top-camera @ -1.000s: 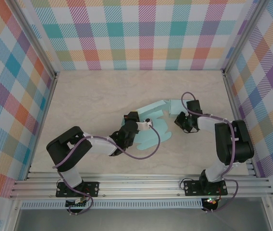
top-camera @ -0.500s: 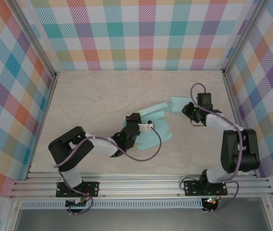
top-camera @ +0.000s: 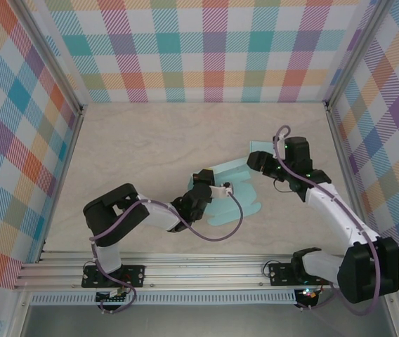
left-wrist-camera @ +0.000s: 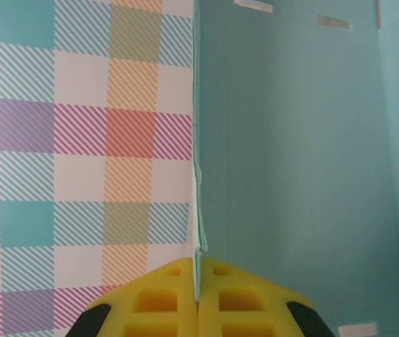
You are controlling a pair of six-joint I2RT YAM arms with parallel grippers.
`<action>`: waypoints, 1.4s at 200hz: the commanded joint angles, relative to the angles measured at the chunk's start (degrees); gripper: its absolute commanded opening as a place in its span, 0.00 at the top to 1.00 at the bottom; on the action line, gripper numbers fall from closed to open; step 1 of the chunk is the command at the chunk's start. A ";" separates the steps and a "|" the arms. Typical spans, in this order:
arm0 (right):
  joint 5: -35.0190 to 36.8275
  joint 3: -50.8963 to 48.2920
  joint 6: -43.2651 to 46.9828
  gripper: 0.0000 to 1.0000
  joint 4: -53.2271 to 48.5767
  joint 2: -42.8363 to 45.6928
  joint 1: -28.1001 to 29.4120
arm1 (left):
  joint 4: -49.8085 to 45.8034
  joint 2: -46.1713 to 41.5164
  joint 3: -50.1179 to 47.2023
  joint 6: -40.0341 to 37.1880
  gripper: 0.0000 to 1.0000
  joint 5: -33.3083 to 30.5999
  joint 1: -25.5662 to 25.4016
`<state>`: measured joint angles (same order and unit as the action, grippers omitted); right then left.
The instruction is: Fold the paper box
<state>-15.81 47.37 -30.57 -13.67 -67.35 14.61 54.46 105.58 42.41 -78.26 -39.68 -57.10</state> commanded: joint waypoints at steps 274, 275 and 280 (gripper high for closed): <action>-2.38 4.52 -6.70 0.57 9.22 -17.83 5.93 | 3.81 2.24 1.45 0.59 1.00 -1.25 0.91; -2.29 4.46 -6.70 0.56 9.08 -17.65 5.90 | 3.81 2.21 1.40 0.66 1.00 -1.26 1.01; -1.68 3.90 -6.70 0.55 8.69 -16.44 5.51 | 3.75 1.84 1.29 0.94 1.00 -1.11 1.40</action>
<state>-16.56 53.28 -36.69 -5.91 -88.90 20.56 56.62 108.20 43.29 -78.89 -41.06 -56.86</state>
